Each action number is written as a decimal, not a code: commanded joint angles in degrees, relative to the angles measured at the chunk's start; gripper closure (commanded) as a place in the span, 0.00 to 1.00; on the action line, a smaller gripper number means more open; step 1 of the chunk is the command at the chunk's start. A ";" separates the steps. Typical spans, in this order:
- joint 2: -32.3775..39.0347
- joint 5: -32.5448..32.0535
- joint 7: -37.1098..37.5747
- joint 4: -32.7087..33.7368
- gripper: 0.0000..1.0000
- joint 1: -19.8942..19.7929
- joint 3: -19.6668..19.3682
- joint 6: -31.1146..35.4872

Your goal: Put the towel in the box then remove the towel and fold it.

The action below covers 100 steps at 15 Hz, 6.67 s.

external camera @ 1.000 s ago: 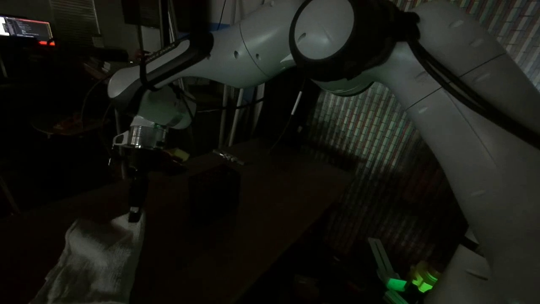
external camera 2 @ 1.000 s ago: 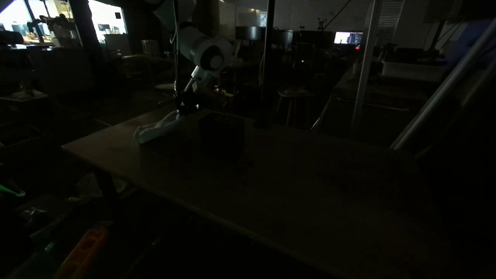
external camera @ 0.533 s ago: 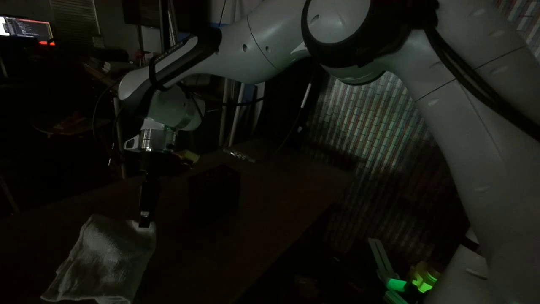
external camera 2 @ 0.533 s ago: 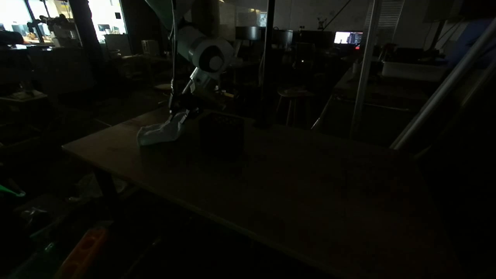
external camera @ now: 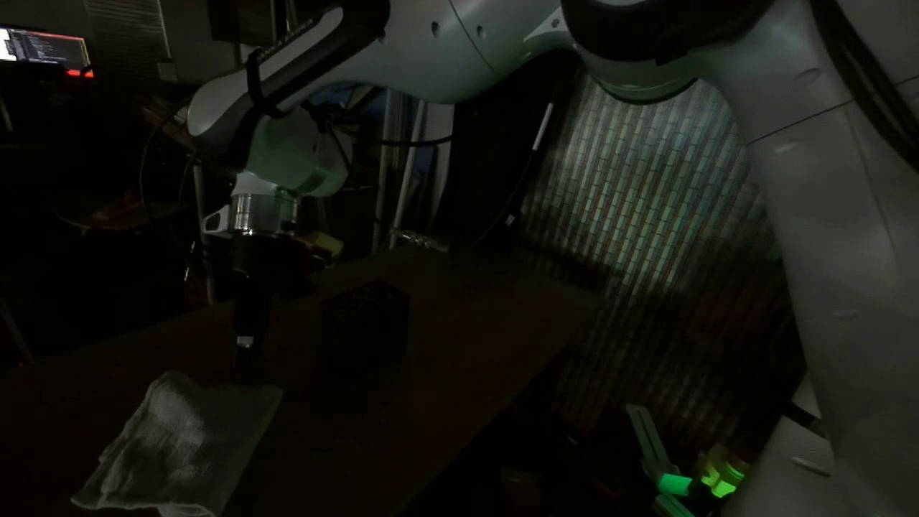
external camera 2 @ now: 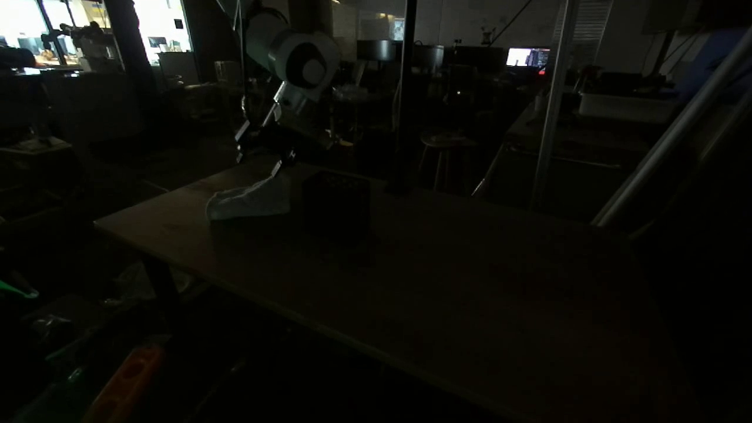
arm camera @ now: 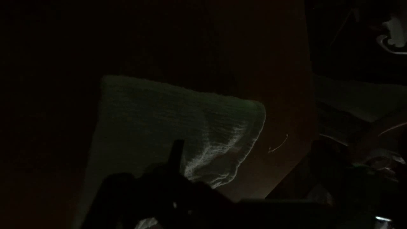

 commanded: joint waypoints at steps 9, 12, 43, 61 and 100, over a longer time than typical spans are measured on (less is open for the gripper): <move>-5.95 -0.41 3.83 1.37 0.58 9.26 -1.37 0.56; -3.84 -1.46 4.17 3.50 0.80 11.82 -1.46 1.86; 2.03 -29.29 44.17 4.26 1.00 20.28 -9.05 14.16; 9.09 -18.97 54.81 12.53 1.00 19.94 -8.11 14.63; -0.31 -13.12 -14.41 -16.37 1.00 -0.16 7.47 25.02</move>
